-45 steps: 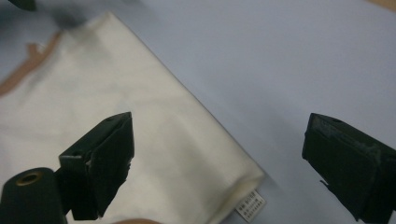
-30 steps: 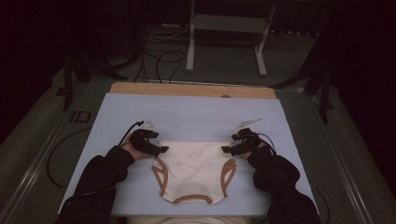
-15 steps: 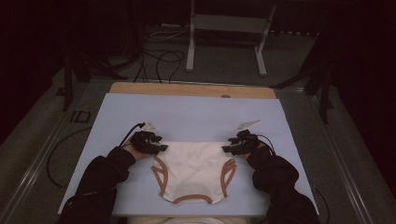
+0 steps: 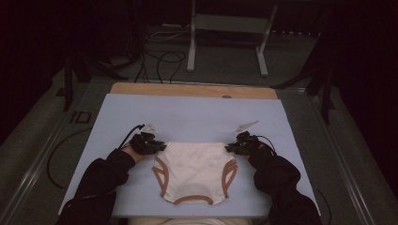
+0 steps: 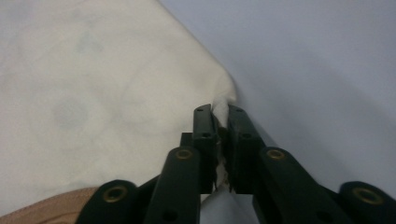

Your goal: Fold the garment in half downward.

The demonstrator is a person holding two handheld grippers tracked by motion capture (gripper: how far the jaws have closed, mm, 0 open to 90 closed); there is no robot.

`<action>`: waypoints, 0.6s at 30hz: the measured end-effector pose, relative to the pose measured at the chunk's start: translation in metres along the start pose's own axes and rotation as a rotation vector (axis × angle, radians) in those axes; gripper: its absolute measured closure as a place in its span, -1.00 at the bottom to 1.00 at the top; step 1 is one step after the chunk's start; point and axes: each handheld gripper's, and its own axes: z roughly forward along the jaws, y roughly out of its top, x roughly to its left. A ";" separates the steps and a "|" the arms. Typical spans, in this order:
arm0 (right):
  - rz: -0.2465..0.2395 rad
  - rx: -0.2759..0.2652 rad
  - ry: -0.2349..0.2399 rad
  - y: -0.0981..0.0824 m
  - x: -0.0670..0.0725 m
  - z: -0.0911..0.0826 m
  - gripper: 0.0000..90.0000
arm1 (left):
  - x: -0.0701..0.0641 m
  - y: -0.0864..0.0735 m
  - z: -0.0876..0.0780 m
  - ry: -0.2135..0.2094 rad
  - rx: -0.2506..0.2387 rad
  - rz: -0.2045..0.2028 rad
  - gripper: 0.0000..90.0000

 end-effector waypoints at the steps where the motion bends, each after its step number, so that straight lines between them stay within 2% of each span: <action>1: 0.000 0.000 0.001 0.001 0.000 0.000 0.90 | -0.001 0.000 -0.001 -0.001 -0.002 -0.002 0.87; 6: 0.008 -0.029 0.022 0.003 -0.001 -0.009 0.92 | -0.002 0.002 -0.006 -0.013 -0.018 0.001 0.91; 9: -0.001 -0.041 0.018 0.005 0.000 -0.014 0.92 | -0.002 0.006 -0.010 -0.023 -0.036 0.012 0.92; 18: -0.020 -0.065 0.006 0.012 -0.001 -0.026 0.92 | -0.005 0.015 -0.018 -0.003 -0.068 0.033 0.92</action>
